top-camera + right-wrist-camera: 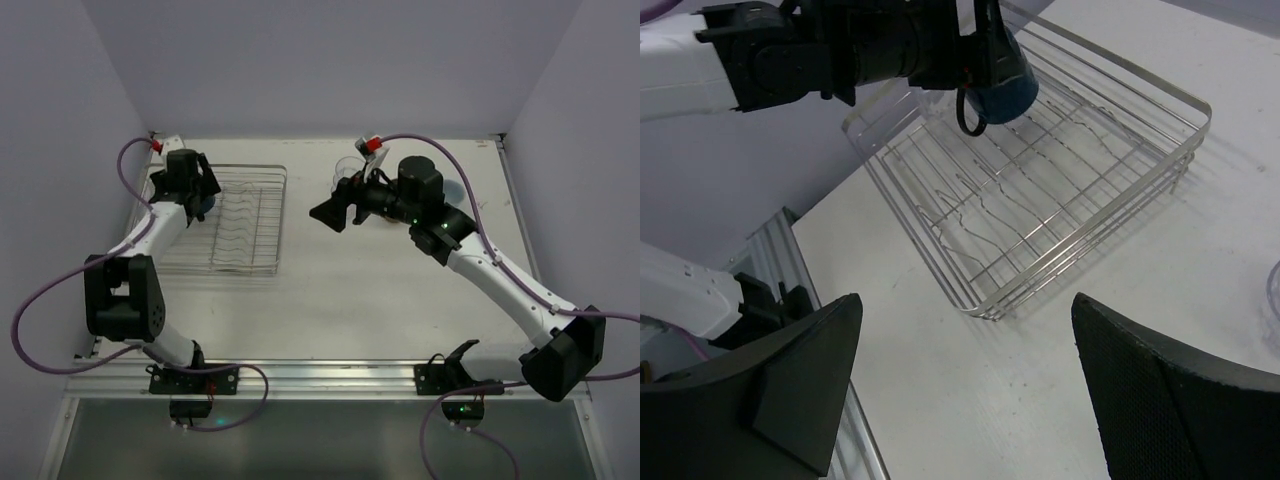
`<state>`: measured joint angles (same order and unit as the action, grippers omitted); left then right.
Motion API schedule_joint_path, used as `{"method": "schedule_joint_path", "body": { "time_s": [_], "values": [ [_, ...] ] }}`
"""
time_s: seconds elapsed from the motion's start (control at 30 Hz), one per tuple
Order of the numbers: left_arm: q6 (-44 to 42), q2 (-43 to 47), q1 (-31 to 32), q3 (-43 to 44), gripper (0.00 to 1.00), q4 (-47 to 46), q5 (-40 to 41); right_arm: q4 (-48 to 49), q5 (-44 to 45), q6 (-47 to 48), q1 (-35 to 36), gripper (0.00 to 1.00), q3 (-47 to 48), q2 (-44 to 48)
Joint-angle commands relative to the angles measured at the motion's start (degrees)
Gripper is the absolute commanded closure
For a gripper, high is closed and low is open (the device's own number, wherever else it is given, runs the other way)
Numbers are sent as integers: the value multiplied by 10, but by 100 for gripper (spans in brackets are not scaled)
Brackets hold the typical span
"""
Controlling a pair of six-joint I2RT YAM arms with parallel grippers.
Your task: Unload the cups from the dish rack
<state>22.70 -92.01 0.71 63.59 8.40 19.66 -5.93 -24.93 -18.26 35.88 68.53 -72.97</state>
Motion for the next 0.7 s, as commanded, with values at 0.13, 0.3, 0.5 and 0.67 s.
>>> {"method": "schedule_joint_path", "body": {
  "time_s": [0.13,0.3,0.5,0.67],
  "values": [
    [18,181,3,-27,74,-20,-47,108,-27,-79,16,12,-8,-13],
    [66,267,36,-60,75,-30,-165,203,-17,-161,22,12,-61,5],
    [189,354,112,-150,75,-196,-345,361,37,-272,22,19,-168,21],
    [303,381,142,-221,76,-335,-436,401,63,-281,22,24,-201,13]
  ]
}}
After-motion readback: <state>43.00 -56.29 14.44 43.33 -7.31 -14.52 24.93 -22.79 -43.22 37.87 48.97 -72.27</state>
